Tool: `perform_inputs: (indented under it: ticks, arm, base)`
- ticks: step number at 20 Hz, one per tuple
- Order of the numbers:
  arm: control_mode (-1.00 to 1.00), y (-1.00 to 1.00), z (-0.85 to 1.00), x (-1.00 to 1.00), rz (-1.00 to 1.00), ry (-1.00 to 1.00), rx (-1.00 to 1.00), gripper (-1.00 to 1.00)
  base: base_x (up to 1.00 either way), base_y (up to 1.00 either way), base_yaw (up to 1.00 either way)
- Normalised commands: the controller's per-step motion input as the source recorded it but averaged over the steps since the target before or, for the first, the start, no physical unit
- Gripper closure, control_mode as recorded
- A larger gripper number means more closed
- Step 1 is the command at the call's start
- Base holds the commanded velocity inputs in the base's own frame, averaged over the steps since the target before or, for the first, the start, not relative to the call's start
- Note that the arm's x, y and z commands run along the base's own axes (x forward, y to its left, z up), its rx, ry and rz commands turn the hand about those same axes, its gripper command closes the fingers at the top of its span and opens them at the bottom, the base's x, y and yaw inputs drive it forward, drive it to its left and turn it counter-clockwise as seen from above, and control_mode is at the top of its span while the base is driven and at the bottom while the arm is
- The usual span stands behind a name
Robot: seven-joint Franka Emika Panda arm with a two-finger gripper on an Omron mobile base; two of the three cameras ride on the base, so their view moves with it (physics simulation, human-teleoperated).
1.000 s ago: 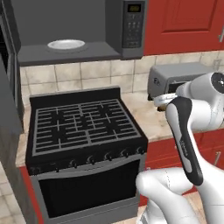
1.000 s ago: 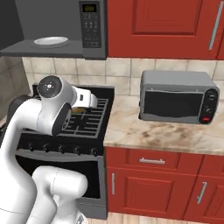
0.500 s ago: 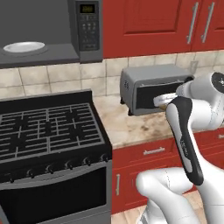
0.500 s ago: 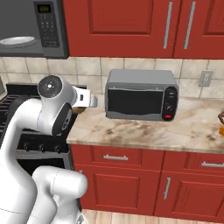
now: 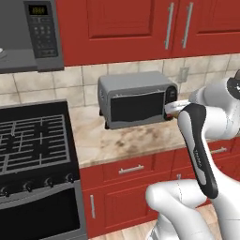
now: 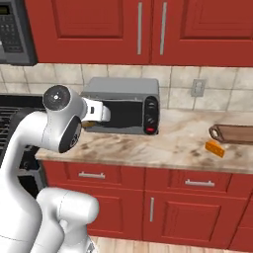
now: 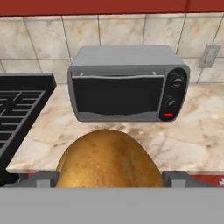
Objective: Retrieve the reheated potato from the microwave, then place the potato, cheese, and condiment on the cutting board.
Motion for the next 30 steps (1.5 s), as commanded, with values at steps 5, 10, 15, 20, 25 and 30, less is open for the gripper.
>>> perform_inputs:
  ticks: [5,10,15,20,25,30]
  arm:
    - [1.0,0.0,0.0,0.0,0.0,0.0,0.0,1.0]
    - [1.0,0.0,0.0,0.0,0.0,0.0,0.0,1.0]
    - [1.0,0.0,0.0,0.0,0.0,0.0,0.0,1.0]
    - [1.0,0.0,0.0,0.0,0.0,0.0,0.0,1.0]
    - [1.0,0.0,0.0,0.0,0.0,0.0,0.0,1.0]
    - [1.0,0.0,0.0,0.0,0.0,0.0,0.0,1.0]
  base:
    - [0.23,-0.73,0.0]
    - [0.24,-0.73,0.0]
    - [0.27,-0.72,0.0]
    - [0.31,-0.7,0.0]
    - [0.36,-0.67,0.0]
    - [0.54,-0.55,0.0]
